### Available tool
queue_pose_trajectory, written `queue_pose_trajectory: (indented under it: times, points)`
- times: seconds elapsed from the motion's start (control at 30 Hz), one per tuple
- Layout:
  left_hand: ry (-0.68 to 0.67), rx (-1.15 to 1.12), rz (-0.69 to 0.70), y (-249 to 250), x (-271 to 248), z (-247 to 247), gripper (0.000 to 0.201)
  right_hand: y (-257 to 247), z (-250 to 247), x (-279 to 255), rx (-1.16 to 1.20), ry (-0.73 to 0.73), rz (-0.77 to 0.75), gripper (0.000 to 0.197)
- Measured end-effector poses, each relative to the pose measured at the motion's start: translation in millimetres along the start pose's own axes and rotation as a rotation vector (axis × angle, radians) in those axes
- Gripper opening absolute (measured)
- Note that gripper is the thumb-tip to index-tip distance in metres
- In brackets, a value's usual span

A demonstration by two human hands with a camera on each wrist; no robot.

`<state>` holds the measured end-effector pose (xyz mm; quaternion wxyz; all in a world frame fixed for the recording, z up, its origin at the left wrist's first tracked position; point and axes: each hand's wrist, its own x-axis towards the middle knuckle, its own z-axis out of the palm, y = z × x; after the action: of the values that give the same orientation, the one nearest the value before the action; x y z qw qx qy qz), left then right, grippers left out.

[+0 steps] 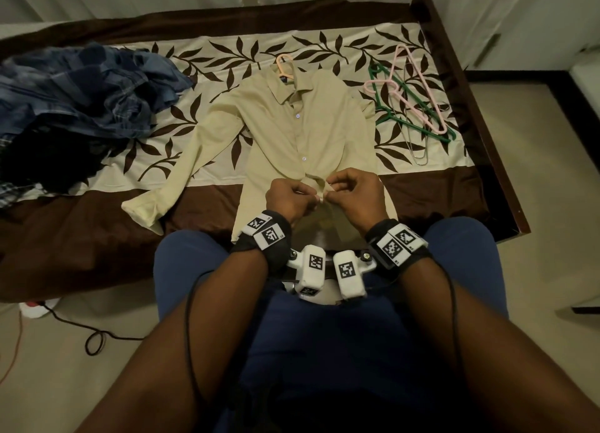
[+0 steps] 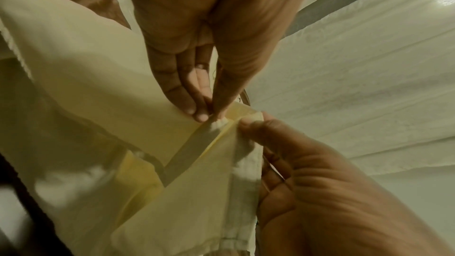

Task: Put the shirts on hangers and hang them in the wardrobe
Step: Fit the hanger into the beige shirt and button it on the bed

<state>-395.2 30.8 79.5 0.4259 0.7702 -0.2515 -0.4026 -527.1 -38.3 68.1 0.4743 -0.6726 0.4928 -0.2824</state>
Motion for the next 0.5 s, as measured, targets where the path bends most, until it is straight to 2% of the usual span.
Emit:
queue_pose_trajectory:
  times: [0.1,0.3,0.5]
  points:
    - [-0.008,-0.032,-0.008,1.8,2.5,0.1,0.019,-0.6,-0.5,1.6,-0.049,-0.036,-0.007,0.024]
    - [-0.054,-0.066,-0.016,9.9,-0.8,-1.4,0.016,3.4,5.8,3.9,-0.140,-0.041,-0.035,0.022]
    - [-0.061,0.001,-0.024,8.8,2.2,-2.6,0.014,5.2,6.6,2.4,-0.053,-0.016,-0.008,0.021]
